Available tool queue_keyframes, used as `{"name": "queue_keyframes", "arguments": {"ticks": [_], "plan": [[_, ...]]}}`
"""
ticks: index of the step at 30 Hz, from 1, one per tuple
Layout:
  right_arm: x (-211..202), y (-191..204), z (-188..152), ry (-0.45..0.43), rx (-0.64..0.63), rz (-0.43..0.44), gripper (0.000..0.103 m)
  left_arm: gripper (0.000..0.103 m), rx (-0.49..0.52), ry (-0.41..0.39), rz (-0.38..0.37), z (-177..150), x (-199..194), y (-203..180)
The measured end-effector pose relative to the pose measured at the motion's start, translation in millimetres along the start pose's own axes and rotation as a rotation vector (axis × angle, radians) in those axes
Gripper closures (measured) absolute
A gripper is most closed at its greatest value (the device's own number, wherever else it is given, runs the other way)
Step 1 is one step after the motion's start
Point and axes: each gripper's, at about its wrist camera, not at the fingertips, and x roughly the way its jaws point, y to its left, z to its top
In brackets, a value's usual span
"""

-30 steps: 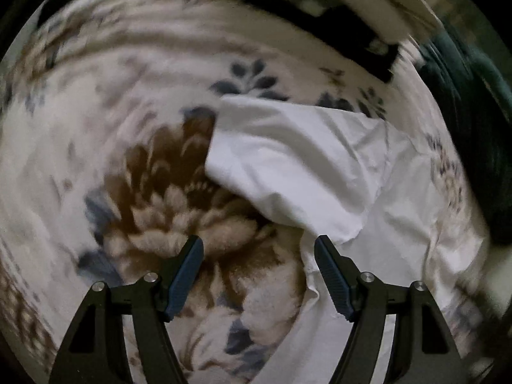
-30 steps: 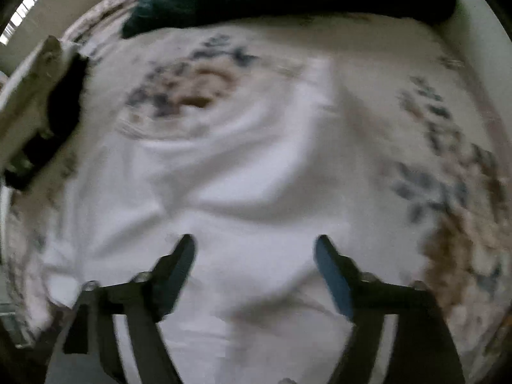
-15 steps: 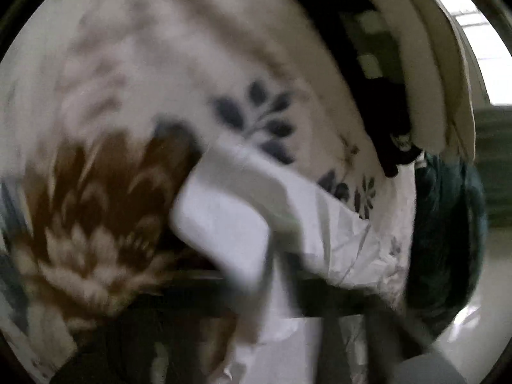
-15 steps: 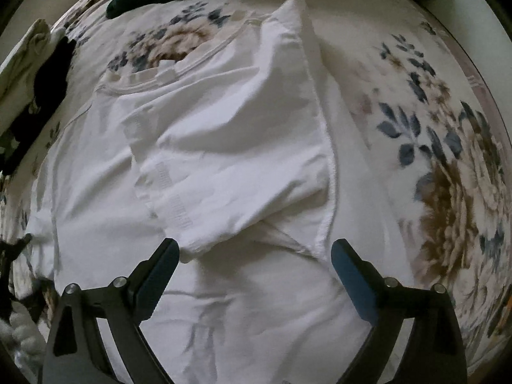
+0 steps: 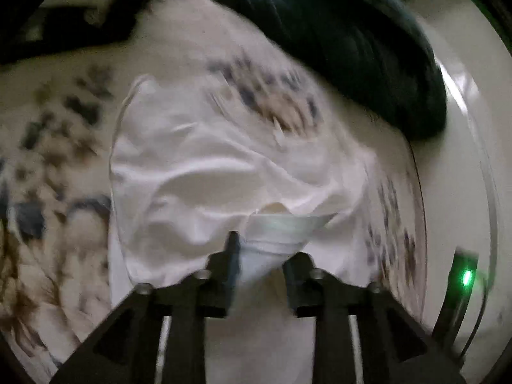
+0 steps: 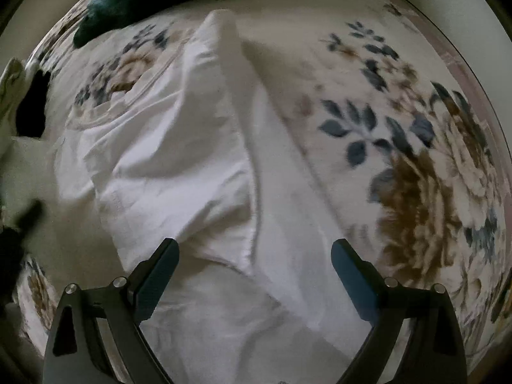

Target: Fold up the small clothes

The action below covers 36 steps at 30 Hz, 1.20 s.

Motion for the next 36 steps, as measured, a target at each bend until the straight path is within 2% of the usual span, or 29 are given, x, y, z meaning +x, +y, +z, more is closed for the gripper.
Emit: {"name": "queue_keyframes", "arguments": {"ticks": [2, 3, 4, 6, 8, 10, 13, 15, 18, 19, 20, 24, 27, 30, 32, 36], "plan": [[-9, -5, -1, -0.006, 0.007, 0.027, 0.006, 0.064, -0.05, -0.014, -0.031, 0, -18, 14], [-13, -6, 0, -0.011, 0.014, 0.049, 0.006, 0.039, -0.077, -0.034, -0.03, 4, -31, 25], [-17, -6, 0, -0.01, 0.017, 0.07, 0.006, 0.024, -0.102, -0.063, -0.021, 6, -44, 37], [-24, -3, 0, -0.002, 0.028, 0.133, 0.006, 0.024, -0.131, -0.115, 0.024, 5, -63, 57], [-22, 10, 4, 0.018, 0.056, 0.216, 0.006, 0.024, -0.148, -0.141, 0.103, 19, -68, 74], [-16, 25, 7, 0.044, 0.073, 0.274, 0.006, 0.024, -0.153, -0.14, 0.163, 29, -61, 86], [-12, 58, 11, 0.026, 0.062, 0.342, 0.006, 0.024, -0.098, -0.105, 0.207, 39, -39, 84], [-1, 85, 19, 0.034, -0.002, 0.316, 0.006, 0.024, -0.039, -0.066, 0.233, 49, -17, 78], [28, 111, 18, 0.107, -0.125, 0.167, 0.016, 0.024, 0.035, -0.017, 0.299, 56, 12, 79], [32, 110, 13, 0.123, -0.15, 0.131, 0.024, 0.024, 0.044, 0.0, 0.32, 59, 20, 80], [33, 106, 5, 0.13, -0.182, 0.099, 0.026, 0.024, 0.046, 0.013, 0.33, 63, 26, 82], [28, 77, -28, 0.173, -0.234, 0.016, 0.026, 0.024, 0.049, 0.015, 0.327, 74, 30, 91], [21, 58, -36, 0.203, -0.213, -0.008, 0.026, 0.024, 0.035, 0.008, 0.319, 76, 23, 97], [-6, 45, -29, 0.15, -0.12, 0.092, 0.026, 0.024, 0.02, -0.011, 0.309, 67, 5, 99], [-25, 43, -21, 0.112, -0.093, 0.131, 0.026, 0.024, 0.02, -0.018, 0.308, 54, -8, 96], [-50, 39, -13, 0.065, -0.121, 0.099, 0.025, 0.024, 0.045, -0.048, 0.356, 11, -36, 77]]}}
